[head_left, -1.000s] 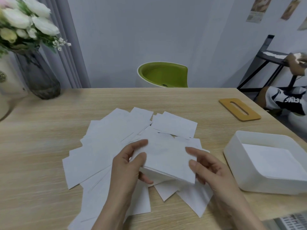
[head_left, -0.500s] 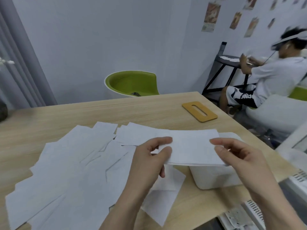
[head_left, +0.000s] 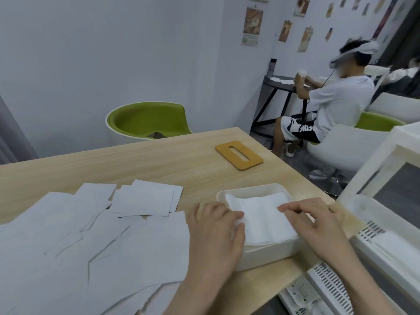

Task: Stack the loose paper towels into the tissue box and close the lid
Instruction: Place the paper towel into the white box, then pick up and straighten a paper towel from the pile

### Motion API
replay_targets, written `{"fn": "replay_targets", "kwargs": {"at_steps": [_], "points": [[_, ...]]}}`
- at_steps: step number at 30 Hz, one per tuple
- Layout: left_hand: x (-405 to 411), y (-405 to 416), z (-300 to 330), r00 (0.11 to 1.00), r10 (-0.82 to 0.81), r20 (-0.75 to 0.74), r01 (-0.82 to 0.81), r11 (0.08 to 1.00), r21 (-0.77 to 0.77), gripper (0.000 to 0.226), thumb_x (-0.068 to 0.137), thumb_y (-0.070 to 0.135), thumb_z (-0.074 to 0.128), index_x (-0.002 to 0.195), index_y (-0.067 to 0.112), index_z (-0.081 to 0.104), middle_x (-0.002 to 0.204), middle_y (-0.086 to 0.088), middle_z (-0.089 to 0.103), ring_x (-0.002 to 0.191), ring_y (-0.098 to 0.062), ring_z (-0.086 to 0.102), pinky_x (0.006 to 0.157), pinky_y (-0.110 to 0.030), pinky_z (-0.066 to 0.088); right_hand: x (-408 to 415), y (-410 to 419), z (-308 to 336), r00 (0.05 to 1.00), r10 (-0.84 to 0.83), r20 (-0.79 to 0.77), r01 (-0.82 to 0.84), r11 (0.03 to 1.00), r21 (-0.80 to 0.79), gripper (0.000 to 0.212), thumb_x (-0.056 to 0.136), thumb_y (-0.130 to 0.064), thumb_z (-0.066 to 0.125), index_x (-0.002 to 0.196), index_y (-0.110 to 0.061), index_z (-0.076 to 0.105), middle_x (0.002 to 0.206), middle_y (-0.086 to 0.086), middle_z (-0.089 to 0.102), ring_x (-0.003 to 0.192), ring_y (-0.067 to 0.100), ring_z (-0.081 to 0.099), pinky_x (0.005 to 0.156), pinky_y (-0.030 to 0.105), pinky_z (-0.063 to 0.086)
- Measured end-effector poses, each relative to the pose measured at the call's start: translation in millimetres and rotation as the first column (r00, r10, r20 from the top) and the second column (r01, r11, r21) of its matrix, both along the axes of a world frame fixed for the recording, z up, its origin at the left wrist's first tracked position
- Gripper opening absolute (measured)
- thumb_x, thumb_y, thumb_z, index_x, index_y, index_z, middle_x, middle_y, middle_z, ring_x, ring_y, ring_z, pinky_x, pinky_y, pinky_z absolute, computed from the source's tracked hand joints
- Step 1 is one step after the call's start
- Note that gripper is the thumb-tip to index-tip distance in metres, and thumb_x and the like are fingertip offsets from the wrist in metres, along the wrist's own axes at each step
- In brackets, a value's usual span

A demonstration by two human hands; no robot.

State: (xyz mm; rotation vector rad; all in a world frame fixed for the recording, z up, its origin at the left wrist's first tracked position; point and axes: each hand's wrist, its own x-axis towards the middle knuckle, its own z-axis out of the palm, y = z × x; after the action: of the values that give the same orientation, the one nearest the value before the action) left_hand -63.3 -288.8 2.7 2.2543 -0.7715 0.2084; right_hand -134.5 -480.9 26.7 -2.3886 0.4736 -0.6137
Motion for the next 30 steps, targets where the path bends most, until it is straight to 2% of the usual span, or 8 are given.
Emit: {"fn": "replay_targets", "kwargs": {"at_steps": [5,9,12,15,18,20,25,30], "points": [[3,0,-5,0.981,-0.081,0.178,0.050,0.984,0.174,0.043,0.090,0.037,0.034,0.082,0.028,0.075,0.082,0.014,0.067,0.107,-0.013,0.062,0.111,-0.053,0.017,4,-9,-14,0.999,0.006,-0.051,-0.017,0.976,-0.218,0.023,0.087,-0.015,0.066,0.084,-0.037,0.070,0.083,-0.021,0.060,0.103,-0.025,0.031,0.098,0.029,0.012],[6,1,-3,0.984,-0.139,0.113,0.097,0.943,0.318,0.071,0.089,0.051,0.004,0.107,0.031,0.070,0.107,0.012,0.057,0.133,-0.008,0.034,0.113,-0.037,-0.024,5,-11,-18,0.999,-0.009,-0.049,-0.006,0.954,-0.299,0.023,0.088,-0.010,0.064,0.086,-0.032,0.071,0.083,-0.021,0.058,0.102,-0.025,0.030,0.099,0.030,0.012],[6,4,-4,0.988,-0.122,0.098,0.091,0.959,0.269,0.069,0.090,0.057,0.006,0.107,0.034,0.069,0.139,0.007,0.045,0.148,-0.012,0.010,0.115,-0.038,-0.022,4,-9,-18,0.999,-0.016,-0.041,0.000,0.935,-0.356,0.022,0.088,-0.009,0.063,0.088,-0.030,0.071,0.089,-0.015,0.059,0.102,-0.001,0.045,0.099,0.032,0.012],[7,7,-7,0.982,-0.134,0.130,0.100,0.965,0.241,0.063,0.094,0.058,0.013,0.101,0.033,0.071,0.158,0.008,0.028,0.150,-0.013,-0.002,0.117,-0.043,-0.015,0,-3,-17,1.000,0.007,0.003,-0.006,0.913,-0.409,0.018,0.091,-0.029,0.054,0.092,-0.028,0.072,0.105,-0.009,0.059,0.108,0.012,0.049,0.098,0.030,0.011],[10,9,-10,0.964,-0.201,0.176,0.153,0.955,0.256,0.057,0.098,0.051,0.022,0.087,0.028,0.073,0.122,0.011,0.064,0.138,-0.014,0.041,0.117,-0.044,-0.002,-7,5,-19,0.996,0.081,-0.031,-0.087,0.917,-0.390,0.038,0.089,-0.048,0.038,0.087,-0.033,0.073,0.101,-0.018,0.062,0.104,0.000,0.051,0.100,0.029,0.012],[13,9,-12,0.953,-0.216,0.214,0.156,0.951,0.266,0.055,0.099,0.047,0.027,0.079,0.027,0.074,0.093,0.013,0.069,0.119,-0.013,0.057,0.115,-0.046,0.007,-9,7,-22,0.991,0.094,-0.094,-0.123,0.916,-0.381,0.042,0.090,-0.052,0.035,0.084,-0.037,0.074,0.095,-0.025,0.063,0.100,-0.006,0.053,0.104,0.028,0.009],[17,5,-8,0.940,-0.257,0.224,0.175,0.928,0.328,0.061,0.099,0.045,0.024,0.073,0.020,0.074,0.075,0.011,0.066,0.098,-0.011,0.057,0.115,-0.043,0.004,-7,7,-27,0.984,0.077,-0.157,-0.131,0.921,-0.367,0.049,0.093,-0.052,0.026,0.085,-0.043,0.074,0.094,-0.034,0.060,0.102,-0.019,0.045,0.108,0.021,-0.002],[21,2,-7,0.940,-0.284,0.188,0.194,0.900,0.389,0.067,0.095,0.043,0.013,0.079,0.019,0.073,0.076,0.007,0.063,0.095,-0.010,0.048,0.116,-0.041,0.001,-4,7,-30,0.985,0.045,-0.168,-0.110,0.911,-0.397,0.053,0.100,-0.045,0.024,0.083,-0.042,0.075,0.092,-0.030,0.065,0.098,-0.010,0.054,0.108,0.021,0.000]]}}
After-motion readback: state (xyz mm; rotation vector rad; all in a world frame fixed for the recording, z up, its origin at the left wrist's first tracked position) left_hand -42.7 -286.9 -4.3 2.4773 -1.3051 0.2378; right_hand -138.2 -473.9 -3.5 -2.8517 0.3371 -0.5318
